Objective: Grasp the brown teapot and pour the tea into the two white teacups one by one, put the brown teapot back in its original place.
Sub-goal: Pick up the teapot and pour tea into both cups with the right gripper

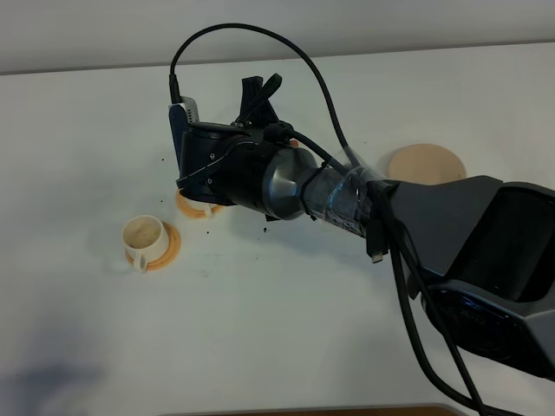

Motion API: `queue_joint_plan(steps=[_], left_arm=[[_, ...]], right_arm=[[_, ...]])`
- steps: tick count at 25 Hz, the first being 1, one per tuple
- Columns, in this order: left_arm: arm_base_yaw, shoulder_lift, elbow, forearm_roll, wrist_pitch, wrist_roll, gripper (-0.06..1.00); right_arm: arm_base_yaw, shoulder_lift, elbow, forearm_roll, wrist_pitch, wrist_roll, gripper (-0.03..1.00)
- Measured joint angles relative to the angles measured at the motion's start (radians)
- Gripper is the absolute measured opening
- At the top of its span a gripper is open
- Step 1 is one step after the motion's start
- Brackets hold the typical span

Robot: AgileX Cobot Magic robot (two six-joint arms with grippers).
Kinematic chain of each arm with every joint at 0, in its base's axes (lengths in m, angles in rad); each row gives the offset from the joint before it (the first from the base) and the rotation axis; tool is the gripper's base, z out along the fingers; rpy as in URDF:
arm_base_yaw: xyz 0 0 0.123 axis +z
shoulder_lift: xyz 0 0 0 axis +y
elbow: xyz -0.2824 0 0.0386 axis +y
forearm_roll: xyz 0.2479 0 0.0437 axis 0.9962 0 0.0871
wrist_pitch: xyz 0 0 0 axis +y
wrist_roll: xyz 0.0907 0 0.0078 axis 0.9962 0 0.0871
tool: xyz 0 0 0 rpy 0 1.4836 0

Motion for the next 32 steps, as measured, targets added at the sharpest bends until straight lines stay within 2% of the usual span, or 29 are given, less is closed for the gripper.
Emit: queue_joint_plan(steps=[25, 32], left_arm=[[0.0, 0.0, 0.0, 0.0, 0.0, 0.0, 0.28], [0.0, 0.0, 0.0, 0.0, 0.0, 0.0, 0.28]], right_arm=[[0.029, 0.003, 0.0, -0.178, -0.012, -0.028, 0.13], [0.03, 0.003, 0.0, -0.2, -0.013, -0.076, 0.13]])
